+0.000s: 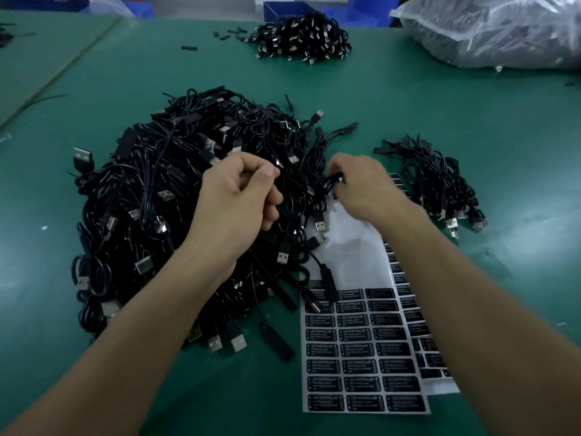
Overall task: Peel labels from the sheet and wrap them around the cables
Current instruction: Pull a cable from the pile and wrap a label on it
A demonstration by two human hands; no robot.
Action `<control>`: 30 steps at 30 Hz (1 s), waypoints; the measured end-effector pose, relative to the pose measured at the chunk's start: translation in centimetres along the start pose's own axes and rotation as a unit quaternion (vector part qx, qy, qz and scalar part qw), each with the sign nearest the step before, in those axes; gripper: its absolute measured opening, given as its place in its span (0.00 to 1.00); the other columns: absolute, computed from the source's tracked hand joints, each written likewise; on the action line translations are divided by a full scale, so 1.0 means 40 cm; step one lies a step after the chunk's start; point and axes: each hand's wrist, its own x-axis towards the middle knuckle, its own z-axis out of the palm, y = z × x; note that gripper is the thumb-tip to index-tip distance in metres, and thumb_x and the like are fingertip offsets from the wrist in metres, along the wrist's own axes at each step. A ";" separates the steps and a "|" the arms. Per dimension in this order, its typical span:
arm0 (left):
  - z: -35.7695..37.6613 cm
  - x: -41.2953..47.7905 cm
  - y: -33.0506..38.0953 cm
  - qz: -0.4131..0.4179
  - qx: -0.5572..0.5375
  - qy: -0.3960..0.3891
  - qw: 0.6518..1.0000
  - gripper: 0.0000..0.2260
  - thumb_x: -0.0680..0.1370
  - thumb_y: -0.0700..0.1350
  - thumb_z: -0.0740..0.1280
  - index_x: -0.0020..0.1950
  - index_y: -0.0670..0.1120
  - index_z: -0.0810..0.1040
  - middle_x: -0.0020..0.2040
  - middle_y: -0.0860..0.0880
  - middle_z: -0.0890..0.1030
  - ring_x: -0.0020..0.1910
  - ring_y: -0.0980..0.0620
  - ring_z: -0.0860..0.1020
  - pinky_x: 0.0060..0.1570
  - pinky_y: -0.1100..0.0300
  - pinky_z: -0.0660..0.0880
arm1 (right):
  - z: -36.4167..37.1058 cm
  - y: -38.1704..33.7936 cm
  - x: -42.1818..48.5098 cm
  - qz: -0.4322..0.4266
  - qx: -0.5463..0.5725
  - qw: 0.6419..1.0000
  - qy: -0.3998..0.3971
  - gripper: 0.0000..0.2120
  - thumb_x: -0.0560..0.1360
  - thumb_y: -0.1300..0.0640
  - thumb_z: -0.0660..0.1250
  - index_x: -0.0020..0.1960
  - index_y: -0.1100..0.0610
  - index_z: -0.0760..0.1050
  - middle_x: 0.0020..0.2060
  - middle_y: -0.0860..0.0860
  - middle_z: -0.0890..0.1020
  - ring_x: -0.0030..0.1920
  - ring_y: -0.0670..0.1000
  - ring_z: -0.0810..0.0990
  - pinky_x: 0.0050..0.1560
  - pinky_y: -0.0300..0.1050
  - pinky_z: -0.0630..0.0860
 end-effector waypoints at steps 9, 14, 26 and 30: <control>0.000 0.000 0.000 0.001 0.003 -0.012 1.000 0.08 0.83 0.40 0.63 0.46 0.45 0.79 0.29 0.54 0.79 0.26 0.58 0.76 0.27 0.66 0.73 | -0.040 -0.012 -0.082 -0.040 0.199 0.962 0.180 0.12 0.74 0.66 0.65 0.42 0.51 0.81 0.32 0.39 0.79 0.34 0.37 0.77 0.39 0.23 0.69; 0.010 -0.008 -0.011 0.026 0.084 -0.051 0.995 0.07 0.81 0.42 0.67 0.45 0.47 0.82 0.32 0.54 0.82 0.29 0.58 0.79 0.30 0.67 0.75 | -0.019 -0.034 -0.080 0.029 0.274 0.948 0.157 0.07 0.73 0.51 0.69 0.50 0.49 0.78 0.35 0.44 0.80 0.40 0.43 0.79 0.39 0.39 0.74; 0.004 -0.003 -0.008 0.022 0.051 -0.024 0.998 0.09 0.84 0.39 0.62 0.48 0.47 0.79 0.32 0.56 0.81 0.32 0.59 0.79 0.32 0.66 0.77 | 0.039 -0.039 -0.100 0.017 0.163 0.986 0.020 0.10 0.74 0.49 0.71 0.53 0.50 0.74 0.41 0.49 0.81 0.44 0.51 0.80 0.45 0.48 0.78; -0.001 0.003 -0.005 -0.003 0.007 -0.003 1.000 0.10 0.85 0.38 0.59 0.50 0.46 0.78 0.32 0.56 0.80 0.31 0.60 0.77 0.30 0.66 0.75 | 0.035 -0.074 -0.118 -0.019 0.146 0.986 0.075 0.11 0.73 0.47 0.71 0.47 0.52 0.73 0.39 0.49 0.77 0.41 0.51 0.75 0.39 0.46 0.70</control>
